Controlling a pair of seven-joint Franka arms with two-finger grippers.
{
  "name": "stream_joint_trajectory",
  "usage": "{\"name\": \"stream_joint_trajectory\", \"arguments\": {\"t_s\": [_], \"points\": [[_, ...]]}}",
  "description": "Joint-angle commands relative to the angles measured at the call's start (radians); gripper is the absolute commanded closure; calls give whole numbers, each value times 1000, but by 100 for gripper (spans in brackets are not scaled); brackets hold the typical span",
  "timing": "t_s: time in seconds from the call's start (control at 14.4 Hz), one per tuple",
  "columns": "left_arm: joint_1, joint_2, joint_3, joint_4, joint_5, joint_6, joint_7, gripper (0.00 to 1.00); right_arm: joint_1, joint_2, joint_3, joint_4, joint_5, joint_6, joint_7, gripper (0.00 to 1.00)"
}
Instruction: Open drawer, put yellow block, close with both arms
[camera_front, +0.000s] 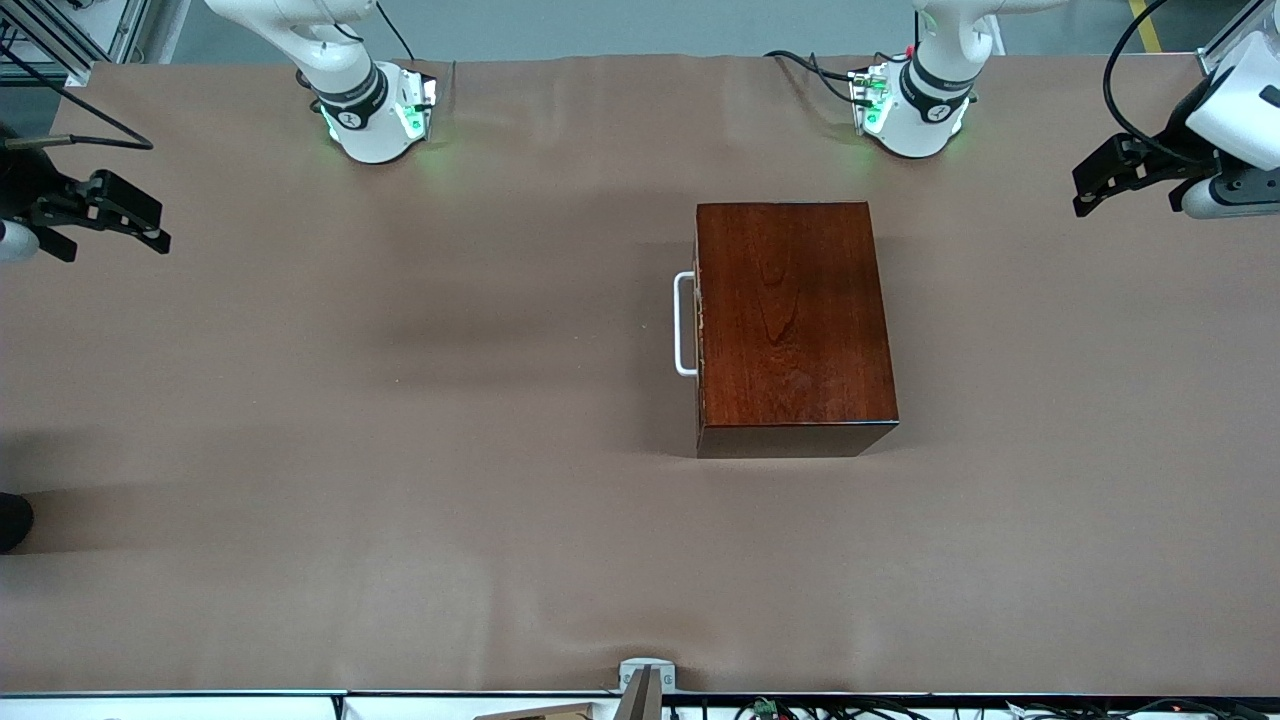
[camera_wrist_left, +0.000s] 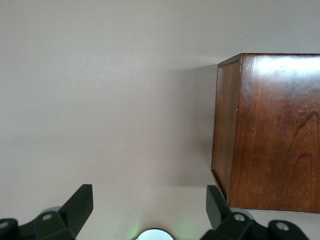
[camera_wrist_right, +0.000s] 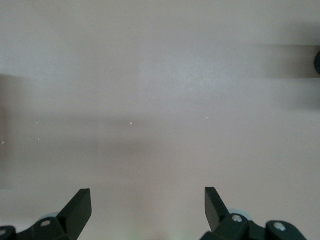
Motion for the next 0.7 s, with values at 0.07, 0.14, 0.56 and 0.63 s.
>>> {"name": "stream_joint_trajectory", "arguments": {"t_s": [0.07,0.14,0.56,0.63], "points": [[10,9,-7,28,-5,-37,21,0,-19,15,12,26,19,-22,-14,0],[9,9,-9,28,-5,-45,23,0,-22,15,10,26,19,-28,-14,0],[9,20,-9,27,-25,-48,23,0,-10,17,16,27,27,-22,-10,0],[10,28,-9,27,-25,-48,24,0,-11,17,16,27,27,-25,-10,0]]}}
